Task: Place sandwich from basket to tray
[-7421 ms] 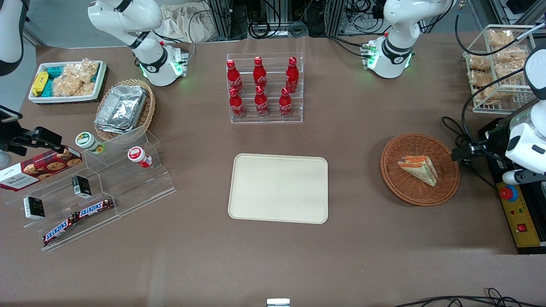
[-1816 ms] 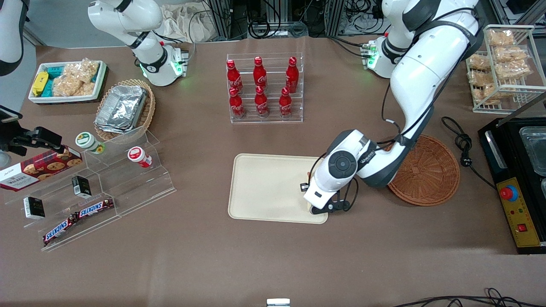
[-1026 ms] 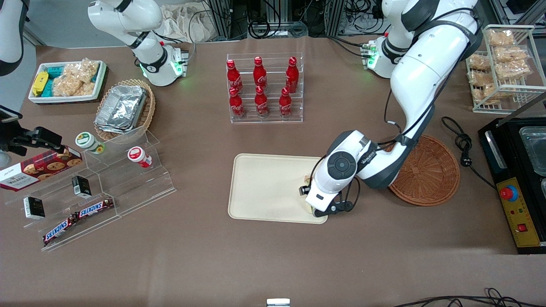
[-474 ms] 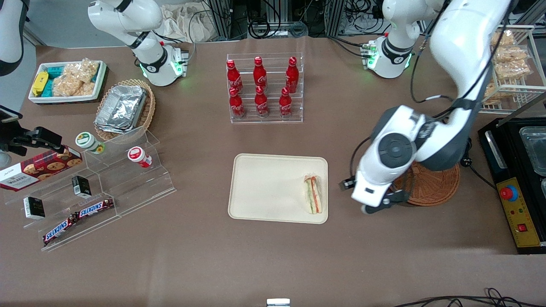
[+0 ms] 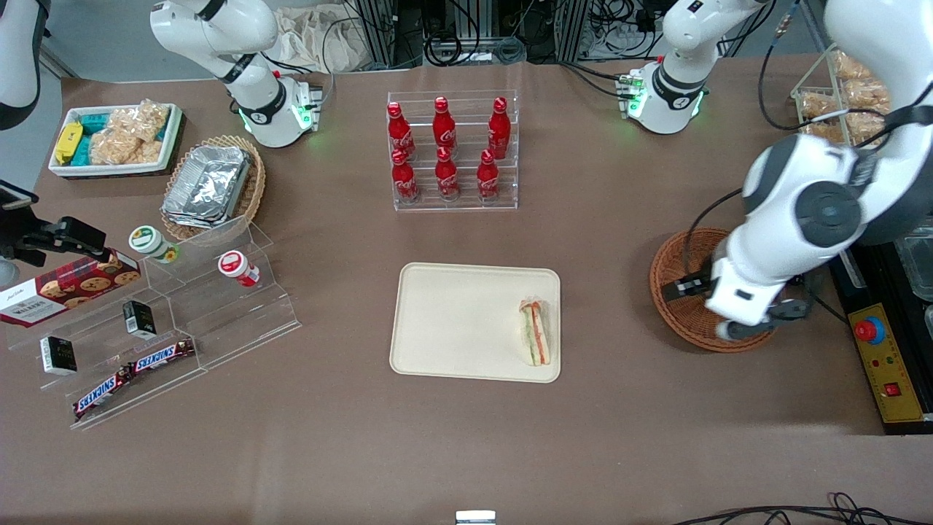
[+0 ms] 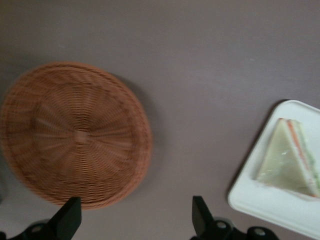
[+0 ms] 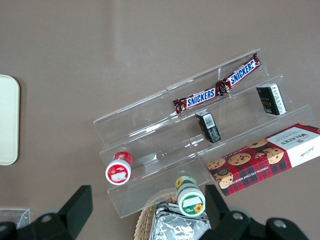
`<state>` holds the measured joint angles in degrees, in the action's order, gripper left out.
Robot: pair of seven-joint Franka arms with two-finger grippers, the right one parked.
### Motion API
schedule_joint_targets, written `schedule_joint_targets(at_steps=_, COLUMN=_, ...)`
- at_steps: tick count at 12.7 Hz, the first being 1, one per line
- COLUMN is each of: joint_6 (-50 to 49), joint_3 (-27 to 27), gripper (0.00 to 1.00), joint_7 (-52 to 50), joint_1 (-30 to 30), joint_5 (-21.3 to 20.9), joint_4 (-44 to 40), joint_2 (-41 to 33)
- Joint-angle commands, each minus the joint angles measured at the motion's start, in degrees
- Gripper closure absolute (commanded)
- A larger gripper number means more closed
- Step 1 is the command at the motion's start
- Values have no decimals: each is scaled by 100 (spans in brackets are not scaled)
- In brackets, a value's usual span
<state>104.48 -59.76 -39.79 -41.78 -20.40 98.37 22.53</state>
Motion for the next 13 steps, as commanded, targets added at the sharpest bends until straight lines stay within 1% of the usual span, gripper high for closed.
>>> schedule_joint_targets(at_steps=1, joint_6=-752, joint_3=-177, gripper=1, joint_7=567, joint_1=-313, joint_5=98, joint_4=-641, joint_2=-56)
schedule_joint_targets(at_steps=2, joint_6=-736, joint_3=-168, gripper=1, joint_7=691, joint_1=-383, joint_5=141, joint_4=-678, joint_2=-38)
schedule_joint_targets(at_steps=3, joint_6=-631, joint_3=-176, gripper=1, joint_7=787, joint_1=-497, joint_5=290, joint_4=-653, joint_2=-47)
schedule_joint_targets(at_steps=5, joint_6=-543, joint_3=-194, gripper=0, joint_7=946, joint_1=-620, joint_5=309, joint_4=-626, joint_2=-56)
schedule_joint_targets(at_steps=8, joint_6=-516, joint_3=-72, gripper=1, joint_7=1147, joint_1=-454, joint_5=309, joint_4=-547, joint_2=-117)
schedule_joint_targets(at_steps=11, joint_6=-534, joint_3=-36, gripper=1, joint_7=1377, joint_1=-454, joint_5=318, joint_4=-459, joint_2=-240)
schedule_joint_targets(at_steps=13, joint_6=-525, joint_3=104, gripper=0, joint_7=1858, joint_1=-445, joint_5=326, joint_4=-537, joint_2=-196)
